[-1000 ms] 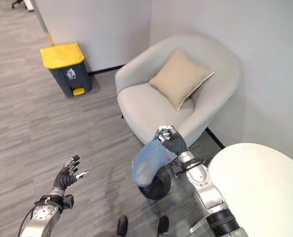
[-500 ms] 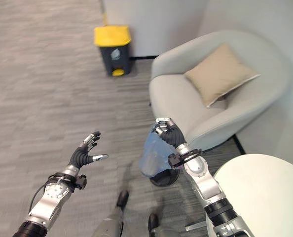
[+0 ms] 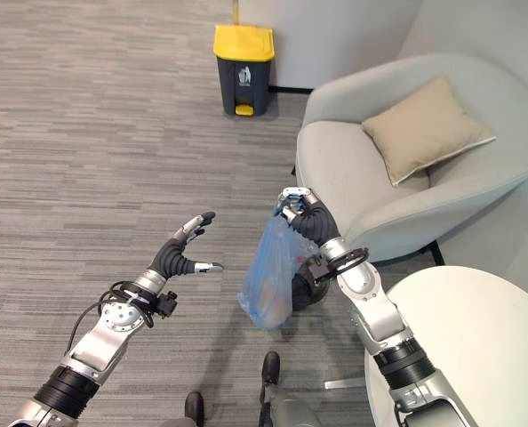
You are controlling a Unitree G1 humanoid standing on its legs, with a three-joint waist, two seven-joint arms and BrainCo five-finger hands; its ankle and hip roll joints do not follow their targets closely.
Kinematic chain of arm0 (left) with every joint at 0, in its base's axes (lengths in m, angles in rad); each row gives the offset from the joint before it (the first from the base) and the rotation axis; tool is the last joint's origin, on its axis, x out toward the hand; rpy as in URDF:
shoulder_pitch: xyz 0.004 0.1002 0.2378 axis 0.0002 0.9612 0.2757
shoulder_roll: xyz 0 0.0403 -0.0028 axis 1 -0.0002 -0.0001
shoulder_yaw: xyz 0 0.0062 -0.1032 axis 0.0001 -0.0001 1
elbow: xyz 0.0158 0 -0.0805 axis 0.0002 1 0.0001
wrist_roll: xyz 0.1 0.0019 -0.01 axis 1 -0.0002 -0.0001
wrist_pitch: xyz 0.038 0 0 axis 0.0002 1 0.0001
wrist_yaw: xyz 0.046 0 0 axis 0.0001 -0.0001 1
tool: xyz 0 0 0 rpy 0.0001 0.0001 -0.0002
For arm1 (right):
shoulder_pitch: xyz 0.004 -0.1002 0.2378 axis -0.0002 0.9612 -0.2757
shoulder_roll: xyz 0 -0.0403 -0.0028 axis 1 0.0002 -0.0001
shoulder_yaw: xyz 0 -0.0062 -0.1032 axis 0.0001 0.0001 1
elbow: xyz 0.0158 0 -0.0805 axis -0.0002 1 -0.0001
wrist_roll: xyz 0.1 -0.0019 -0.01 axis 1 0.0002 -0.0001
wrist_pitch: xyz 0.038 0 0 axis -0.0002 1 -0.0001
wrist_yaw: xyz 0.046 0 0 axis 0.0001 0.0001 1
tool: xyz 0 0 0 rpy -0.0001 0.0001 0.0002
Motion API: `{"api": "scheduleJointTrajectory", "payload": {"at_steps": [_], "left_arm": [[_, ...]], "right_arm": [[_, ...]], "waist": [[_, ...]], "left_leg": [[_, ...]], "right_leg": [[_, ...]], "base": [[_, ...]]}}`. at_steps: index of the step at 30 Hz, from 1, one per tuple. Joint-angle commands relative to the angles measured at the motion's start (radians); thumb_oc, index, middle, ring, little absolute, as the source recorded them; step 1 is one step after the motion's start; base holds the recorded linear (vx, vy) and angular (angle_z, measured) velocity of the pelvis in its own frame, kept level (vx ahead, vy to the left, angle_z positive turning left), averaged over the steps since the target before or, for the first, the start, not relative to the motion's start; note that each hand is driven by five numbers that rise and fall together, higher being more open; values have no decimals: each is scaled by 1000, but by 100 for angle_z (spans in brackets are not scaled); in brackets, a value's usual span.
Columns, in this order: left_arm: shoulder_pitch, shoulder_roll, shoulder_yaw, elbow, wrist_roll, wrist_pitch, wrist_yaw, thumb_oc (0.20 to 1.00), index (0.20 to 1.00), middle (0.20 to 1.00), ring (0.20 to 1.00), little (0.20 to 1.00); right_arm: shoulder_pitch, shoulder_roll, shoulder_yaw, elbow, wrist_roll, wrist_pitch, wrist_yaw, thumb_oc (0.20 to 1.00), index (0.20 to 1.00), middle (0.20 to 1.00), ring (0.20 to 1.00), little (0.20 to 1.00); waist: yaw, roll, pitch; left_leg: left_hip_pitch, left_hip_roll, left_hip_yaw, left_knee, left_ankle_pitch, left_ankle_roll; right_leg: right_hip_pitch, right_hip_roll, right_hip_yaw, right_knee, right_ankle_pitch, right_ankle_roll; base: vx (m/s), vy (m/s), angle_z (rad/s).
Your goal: Gather garbage on tea table into small bin, then transfer packed bag to large trash can.
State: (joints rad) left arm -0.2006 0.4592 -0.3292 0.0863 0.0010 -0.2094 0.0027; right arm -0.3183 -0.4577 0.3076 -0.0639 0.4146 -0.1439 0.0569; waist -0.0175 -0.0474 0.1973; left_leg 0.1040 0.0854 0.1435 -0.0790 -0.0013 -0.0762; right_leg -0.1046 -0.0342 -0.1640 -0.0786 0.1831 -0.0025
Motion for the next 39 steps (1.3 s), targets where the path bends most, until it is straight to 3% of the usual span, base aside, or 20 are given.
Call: {"api": "scheduleJointTrajectory", "payload": {"at_steps": [1,9,16,17,18,21,24,30,31,32,39], "left_arm": [[-14,-4,-14,13,65,-48,26,1000,1000,1000,1000,1000],[-73,-64,-66,135,144,-6,95,1000,1000,1000,1000,1000],[-59,-94,-105,220,111,-3,92,1000,1000,1000,1000,1000],[-74,-88,-119,176,158,35,85,1000,1000,1000,1000,1000],[-84,-137,-166,267,127,24,68,1000,1000,1000,1000,1000],[-140,-167,-214,275,113,47,60,1000,1000,1000,1000,1000],[-155,-122,-223,133,116,28,47,1000,1000,1000,1000,1000],[-253,-208,-291,262,94,15,96,1000,1000,1000,1000,1000],[-261,-212,-293,264,87,12,103,727,727,727,727,727],[-268,-213,-291,261,77,9,111,200,200,200,200,200],[-237,-176,-213,165,-16,-10,156,200,200,200,200,200]], "right_arm": [[-5,13,-15,-97,77,-62,20,200,200,200,200,200],[-63,81,67,-154,171,-65,29,200,200,200,200,200],[-148,128,121,-149,201,-68,14,200,200,200,200,200],[-163,129,128,-146,198,-62,5,200,200,200,200,200],[-189,147,152,-130,183,-66,-10,200,200,200,200,200],[-220,172,186,-112,231,-69,-11,200,200,200,200,200],[-256,188,195,-94,208,-60,-22,200,200,200,200,200],[-317,240,286,-22,214,-56,-27,200,200,200,200,200],[-314,244,293,-17,221,-57,-26,200,200,200,200,200],[-308,246,302,-13,224,-56,-25,200,200,200,200,200],[-234,217,303,-12,195,-39,1,200,200,200,200,200]], "waist": [[-9,-23,-148],[-15,-31,-171],[-9,-39,-176],[-5,-38,-177],[-8,-44,-178],[-8,-45,-178],[1,-44,-172],[-7,-53,-175],[-9,-52,-176],[-10,-51,-175],[-10,-45,-179]], "left_leg": [[-56,-1,-24,11,-36,-7],[-27,-4,-14,-1,-40,1],[-17,-5,-18,-1,-43,5],[-18,-5,-20,-2,-43,6],[-17,-4,-20,-2,-43,7],[-17,-6,-23,-2,-43,9],[-24,-8,-29,-3,-42,11],[-21,-10,-19,-8,-42,12],[-22,-10,-18,-8,-41,12],[-22,-10,-16,-8,-41,12],[-20,-13,-11,-8,-45,13]], "right_leg": [[110,-7,-2,27,-212,77],[133,-10,16,20,-207,84],[144,-11,18,22,-209,81],[145,-12,17,22,-208,82],[144,-11,18,22,-209,81],[143,-11,19,24,-207,82],[135,-13,17,24,-203,85],[135,-16,20,15,-191,89],[135,-16,22,14,-189,90],[134,-17,22,12,-187,91],[138,-21,26,-1,-180,96]], "base": [[21,45,-9],[16,28,-6],[18,12,-4],[0,0,0],[0,0,0],[-7,9,1],[-41,27,1],[0,0,0],[0,0,0],[-14,24,-3],[-2,9,-4]]}}
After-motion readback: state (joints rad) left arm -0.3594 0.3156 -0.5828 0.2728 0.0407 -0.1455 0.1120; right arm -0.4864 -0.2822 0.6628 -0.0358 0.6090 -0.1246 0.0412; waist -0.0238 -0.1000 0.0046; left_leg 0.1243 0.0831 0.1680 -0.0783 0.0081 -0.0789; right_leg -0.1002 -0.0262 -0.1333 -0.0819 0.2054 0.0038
